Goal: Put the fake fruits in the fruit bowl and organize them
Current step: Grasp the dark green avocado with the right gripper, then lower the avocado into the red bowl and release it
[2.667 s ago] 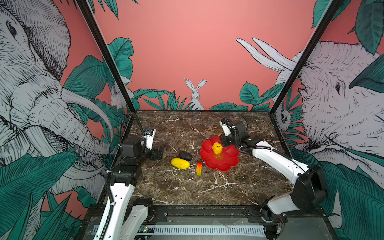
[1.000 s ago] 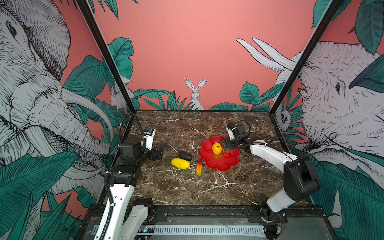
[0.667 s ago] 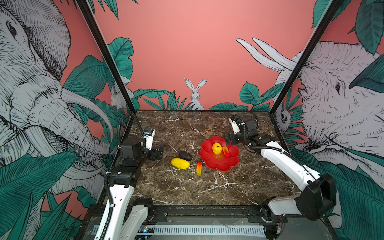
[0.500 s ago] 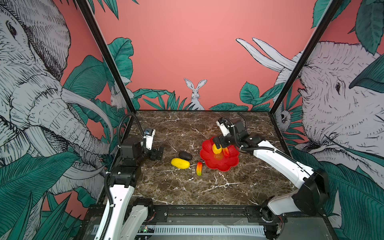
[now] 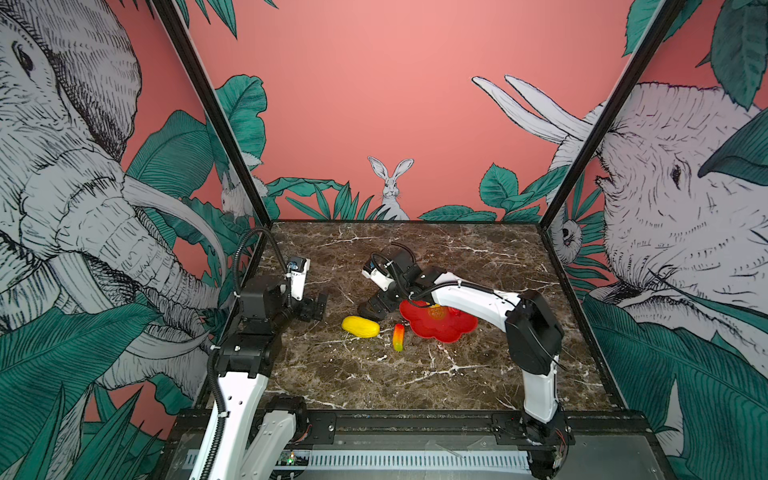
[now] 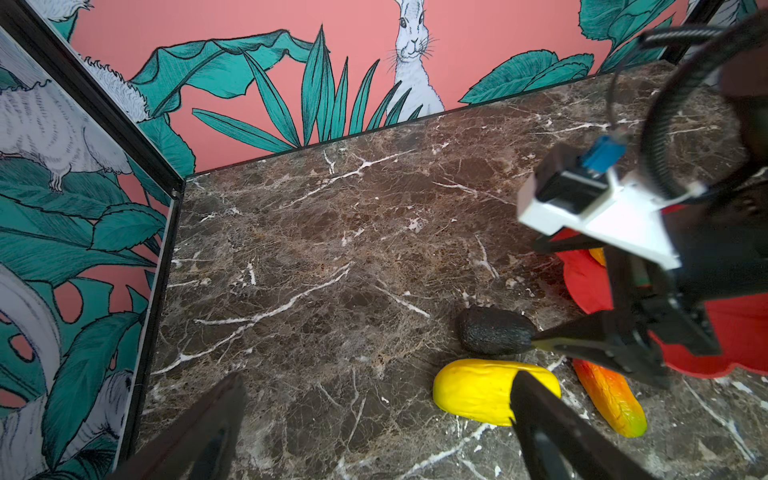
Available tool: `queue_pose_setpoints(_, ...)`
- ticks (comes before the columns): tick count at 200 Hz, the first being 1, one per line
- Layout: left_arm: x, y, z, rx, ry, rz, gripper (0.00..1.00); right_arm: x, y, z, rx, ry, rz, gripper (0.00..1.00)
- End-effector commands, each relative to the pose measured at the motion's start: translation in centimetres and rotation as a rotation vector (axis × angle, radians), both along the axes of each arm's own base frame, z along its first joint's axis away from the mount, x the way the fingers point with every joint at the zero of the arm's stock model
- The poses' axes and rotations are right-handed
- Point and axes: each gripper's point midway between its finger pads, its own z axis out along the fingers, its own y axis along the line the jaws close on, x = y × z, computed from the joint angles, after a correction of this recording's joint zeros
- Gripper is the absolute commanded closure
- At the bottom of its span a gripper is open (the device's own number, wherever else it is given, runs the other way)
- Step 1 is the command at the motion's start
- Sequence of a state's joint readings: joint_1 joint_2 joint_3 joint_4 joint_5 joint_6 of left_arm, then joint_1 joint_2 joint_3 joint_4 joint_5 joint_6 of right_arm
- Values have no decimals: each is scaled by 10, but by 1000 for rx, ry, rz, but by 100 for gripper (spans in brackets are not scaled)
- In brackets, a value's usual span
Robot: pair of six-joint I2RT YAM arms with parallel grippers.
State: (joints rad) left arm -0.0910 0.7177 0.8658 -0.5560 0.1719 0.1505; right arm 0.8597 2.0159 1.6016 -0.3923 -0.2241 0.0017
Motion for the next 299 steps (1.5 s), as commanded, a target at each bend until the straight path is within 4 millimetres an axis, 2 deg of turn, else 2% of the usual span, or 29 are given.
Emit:
queue_pose_setpoints(1, -3, -1, -3, 9, 0, -11, 0, -2, 21, -5, 47, 39, 64, 2)
queue_pose_setpoints(48, -2, -1, -3, 11, -1, -10, 0, 5, 35, -29, 37, 76, 67, 12)
queue_pose_setpoints(84, -1, -1, -3, 11, 1, -11, 0, 9, 34, -45, 7, 93, 57, 24)
queue_pose_setpoints(127, -1, -1, -5, 13, 8, -13, 0, 6, 33, -63, -16, 123, 53, 32)
queue_pose_setpoints(166, 0, -2, -5, 11, 8, -15, 0, 3, 32, -70, -23, 143, 52, 40)
queue_pose_setpoints(191, 0, -2, -5, 10, 8, -15, 0, 2, 30, -68, -25, 144, 50, 51)
queue_pose_setpoints(228, 0, -1, -5, 11, 7, -13, 0, 5, 27, -41, -15, 97, 50, 68)
queue_pose_setpoints(263, -1, -1, -5, 11, 8, -12, 0, 7, 17, 16, 34, 7, 44, 72)
queue_pose_setpoints(280, -1, -1, -5, 11, 8, -11, 0, 10, 4, 49, 72, -45, 17, 73)
queue_pose_setpoints(299, -1, -1, -5, 12, 6, -12, 0, 15, -20, 72, 89, -88, -41, 73)
